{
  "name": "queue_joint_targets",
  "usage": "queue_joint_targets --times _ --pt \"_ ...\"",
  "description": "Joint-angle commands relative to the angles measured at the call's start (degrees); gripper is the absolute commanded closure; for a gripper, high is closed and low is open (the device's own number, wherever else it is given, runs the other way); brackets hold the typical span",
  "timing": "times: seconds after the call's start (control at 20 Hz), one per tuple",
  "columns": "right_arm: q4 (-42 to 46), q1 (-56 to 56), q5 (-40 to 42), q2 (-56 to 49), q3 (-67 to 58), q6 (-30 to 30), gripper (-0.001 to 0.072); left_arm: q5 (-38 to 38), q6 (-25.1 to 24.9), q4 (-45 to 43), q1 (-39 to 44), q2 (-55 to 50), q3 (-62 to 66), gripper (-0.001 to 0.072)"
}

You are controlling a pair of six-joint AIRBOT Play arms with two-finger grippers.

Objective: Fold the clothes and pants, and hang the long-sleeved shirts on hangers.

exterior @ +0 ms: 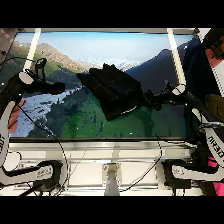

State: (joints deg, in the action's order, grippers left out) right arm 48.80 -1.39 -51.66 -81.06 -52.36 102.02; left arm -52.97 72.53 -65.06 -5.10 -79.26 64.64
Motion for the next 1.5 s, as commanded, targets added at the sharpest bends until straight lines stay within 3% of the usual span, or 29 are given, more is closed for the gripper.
queue_joint_targets --times 0.0,0.7,0.75,0.85,1.05,1.25,1.3,1.4,1.45 --pt "-1.22 0.26 0.28 -1.70 -0.02 0.81 0.0381 -0.33 -0.15 0.00 0.00 -0.02 0.00 0.0697" --pt "-4.96 0.26 13.60 -3.41 -0.02 0.79 0.0391 -2.38 -0.11 0.20 0.35 -0.04 0.00 0.0697" --pt "-5.42 0.26 15.02 -3.41 -0.02 0.79 0.0431 -2.36 -0.13 0.39 0.46 -0.11 0.00 0.0696" --pt "-5.44 0.28 18.36 -3.41 -0.02 0.79 0.0662 -2.36 -0.11 1.60 0.87 -0.48 0.00 0.0697" --pt "-5.49 1.77 23.98 -3.34 -0.04 0.85 0.0688 0.15 -0.11 5.44 1.95 -1.49 0.00 0.0696" --pt "-5.27 5.25 27.08 -3.37 -1.79 0.76 0.0688 10.05 -0.15 11.91 3.15 -3.08 0.00 0.0680" --pt "-4.87 5.77 27.65 -3.37 -2.56 0.74 0.0688 12.61 -0.20 14.19 3.72 -3.74 0.00 0.0661" --pt "-4.13 6.05 29.11 -3.37 -3.87 0.70 0.0687 18.71 -1.95 17.44 5.22 -5.68 0.00 0.0255" --pt "-3.54 6.03 29.09 -3.37 -4.57 0.57 0.0686 20.50 -3.17 18.47 5.92 -6.75 0.00 0.0236"
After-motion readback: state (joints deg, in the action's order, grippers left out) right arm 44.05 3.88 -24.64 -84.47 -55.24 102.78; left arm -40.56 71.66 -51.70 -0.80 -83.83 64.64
